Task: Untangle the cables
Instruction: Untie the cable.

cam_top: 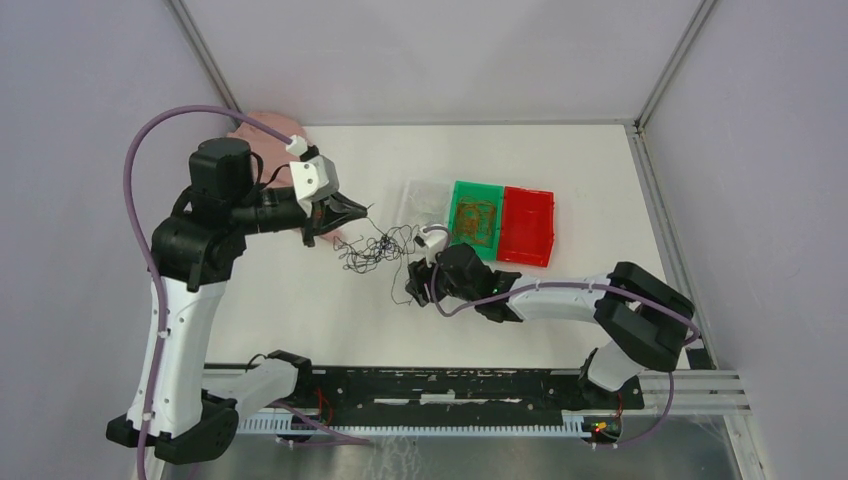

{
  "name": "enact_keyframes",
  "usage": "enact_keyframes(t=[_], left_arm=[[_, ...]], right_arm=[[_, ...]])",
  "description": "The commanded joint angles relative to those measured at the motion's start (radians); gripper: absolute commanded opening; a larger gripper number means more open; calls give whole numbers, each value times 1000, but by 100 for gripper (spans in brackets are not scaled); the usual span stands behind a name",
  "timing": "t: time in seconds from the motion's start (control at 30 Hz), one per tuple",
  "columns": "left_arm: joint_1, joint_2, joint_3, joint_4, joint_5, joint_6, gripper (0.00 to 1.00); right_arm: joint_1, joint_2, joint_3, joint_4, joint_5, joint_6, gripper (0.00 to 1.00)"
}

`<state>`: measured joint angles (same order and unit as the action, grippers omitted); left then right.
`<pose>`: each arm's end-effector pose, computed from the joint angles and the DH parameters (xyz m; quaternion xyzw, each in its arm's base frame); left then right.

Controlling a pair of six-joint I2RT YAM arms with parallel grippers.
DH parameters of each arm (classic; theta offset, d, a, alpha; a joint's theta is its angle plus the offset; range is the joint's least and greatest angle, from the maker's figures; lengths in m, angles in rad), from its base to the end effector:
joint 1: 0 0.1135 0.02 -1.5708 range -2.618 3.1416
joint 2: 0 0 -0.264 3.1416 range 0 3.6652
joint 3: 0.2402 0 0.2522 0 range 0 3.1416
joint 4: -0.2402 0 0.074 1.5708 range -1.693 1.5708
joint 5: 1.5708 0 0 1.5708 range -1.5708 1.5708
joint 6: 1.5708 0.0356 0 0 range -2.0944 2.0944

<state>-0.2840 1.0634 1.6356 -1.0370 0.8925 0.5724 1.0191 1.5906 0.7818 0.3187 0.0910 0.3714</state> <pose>0.1375 -0.0690 0.4841 0.5250 0.6042 -0.2954 0.5217 0.1780 0.2830 0.1901 -0.2504 0.8196 0.2992 0.4196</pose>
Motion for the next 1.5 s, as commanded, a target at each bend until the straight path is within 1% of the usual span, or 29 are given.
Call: enact_keyframes(t=[0.0, 0.1, 0.3, 0.4, 0.5, 0.57, 0.63, 0.7, 0.77, 0.83, 0.93, 1.03, 1.2, 1.33, 1.47], left_arm=[[-5, -25, 33, 97, 9, -41, 3], [-5, -27, 39, 123, -22, -50, 3], [-6, -39, 30, 221, -156, -82, 3], [-4, -43, 27, 237, -198, -84, 3], [-5, -54, 12, 238, -206, -72, 3], [-5, -60, -2, 216, -183, -58, 3], [-5, -62, -20, 191, -150, -49, 3], [-5, -68, -49, 176, -127, -38, 3], [-6, -79, -85, 175, -121, -31, 3], [-6, -88, -113, 175, -121, -26, 3], [-5, -96, -134, 169, -114, -23, 3], [-6, -100, -147, 169, -102, -30, 3], [-5, -102, -154, 169, -78, -41, 3], [-6, -100, -152, 169, -66, -47, 3], [-5, -101, -146, 169, -62, -53, 3]], right_arm=[[0, -82, -70, 89, 49, 34, 62], [0, -121, -126, 90, 73, 38, 62], [0, -187, -232, 104, 112, 67, 61], [0, -234, -297, 105, 128, 83, 61], [0, -322, -336, 72, 148, 87, 60], [0, -399, -333, 29, 160, 80, 62], [0, -476, -294, -22, 164, 56, 68], [0, -532, -212, -90, 153, 18, 77], [0, -554, -115, -143, 120, -18, 83], [0, -544, -8, -183, 66, -58, 87], [0, -492, 148, -243, -41, -110, 88], [0, -413, 291, -277, -110, -141, 87], [1, -286, 418, -281, -186, -161, 83], [2, -198, 473, -263, -241, -145, 78], [3, -145, 486, -219, -225, -123, 73]])
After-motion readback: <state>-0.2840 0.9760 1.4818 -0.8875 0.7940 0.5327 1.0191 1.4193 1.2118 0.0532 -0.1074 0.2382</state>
